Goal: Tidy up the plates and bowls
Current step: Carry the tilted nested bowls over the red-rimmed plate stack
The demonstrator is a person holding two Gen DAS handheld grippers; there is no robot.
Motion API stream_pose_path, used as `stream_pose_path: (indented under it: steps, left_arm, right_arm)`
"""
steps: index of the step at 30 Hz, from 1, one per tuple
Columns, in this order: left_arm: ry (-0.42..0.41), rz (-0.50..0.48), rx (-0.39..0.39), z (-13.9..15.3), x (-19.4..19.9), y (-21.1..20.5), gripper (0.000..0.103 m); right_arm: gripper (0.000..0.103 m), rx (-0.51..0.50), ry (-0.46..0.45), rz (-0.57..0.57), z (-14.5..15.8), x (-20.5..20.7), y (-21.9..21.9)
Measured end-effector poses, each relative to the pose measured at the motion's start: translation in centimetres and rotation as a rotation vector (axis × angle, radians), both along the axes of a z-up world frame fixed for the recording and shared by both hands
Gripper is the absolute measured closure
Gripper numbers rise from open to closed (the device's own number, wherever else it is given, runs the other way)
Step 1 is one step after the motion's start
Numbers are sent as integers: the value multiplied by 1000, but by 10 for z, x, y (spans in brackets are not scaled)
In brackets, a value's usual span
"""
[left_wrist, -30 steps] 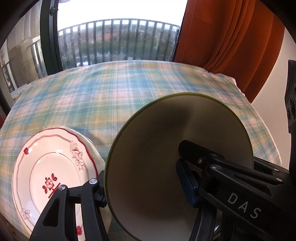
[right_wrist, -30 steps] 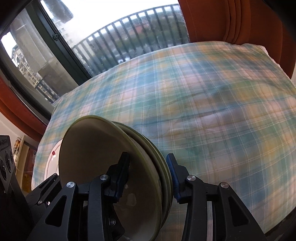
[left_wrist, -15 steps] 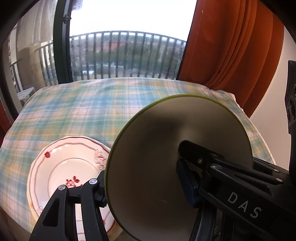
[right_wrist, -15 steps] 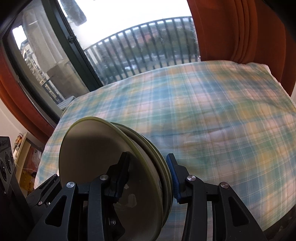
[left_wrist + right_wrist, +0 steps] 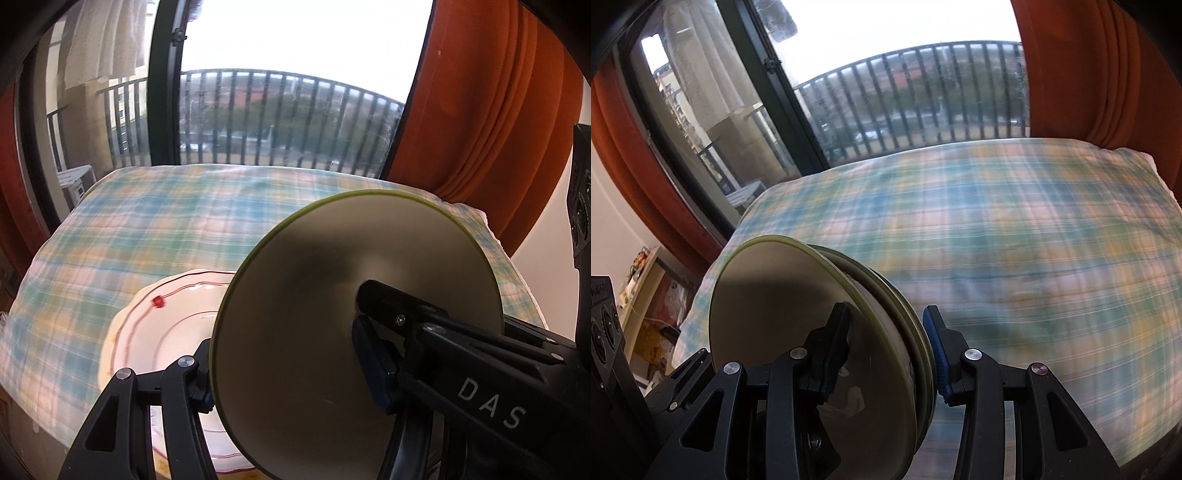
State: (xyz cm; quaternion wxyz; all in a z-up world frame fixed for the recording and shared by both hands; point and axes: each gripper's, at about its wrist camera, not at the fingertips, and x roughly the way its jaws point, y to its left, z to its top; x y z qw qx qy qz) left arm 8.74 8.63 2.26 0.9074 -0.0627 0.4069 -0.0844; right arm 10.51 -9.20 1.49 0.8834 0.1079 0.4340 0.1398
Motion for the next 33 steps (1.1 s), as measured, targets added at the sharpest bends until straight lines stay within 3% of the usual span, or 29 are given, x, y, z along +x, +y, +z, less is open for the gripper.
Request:
stream_pose_path:
  steps: [17, 24, 33]
  left_arm:
    - [46, 68, -28, -11, -17, 73, 42]
    - [94, 71, -31, -22, -13, 82, 42]
    - [87, 47, 1, -26, 1, 79, 42]
  right_arm:
    - [58, -10, 63, 65, -12, -2, 79]
    - [58, -9, 122, 70, -26, 5, 92]
    - [58, -15, 146, 51, -34, 18, 93]
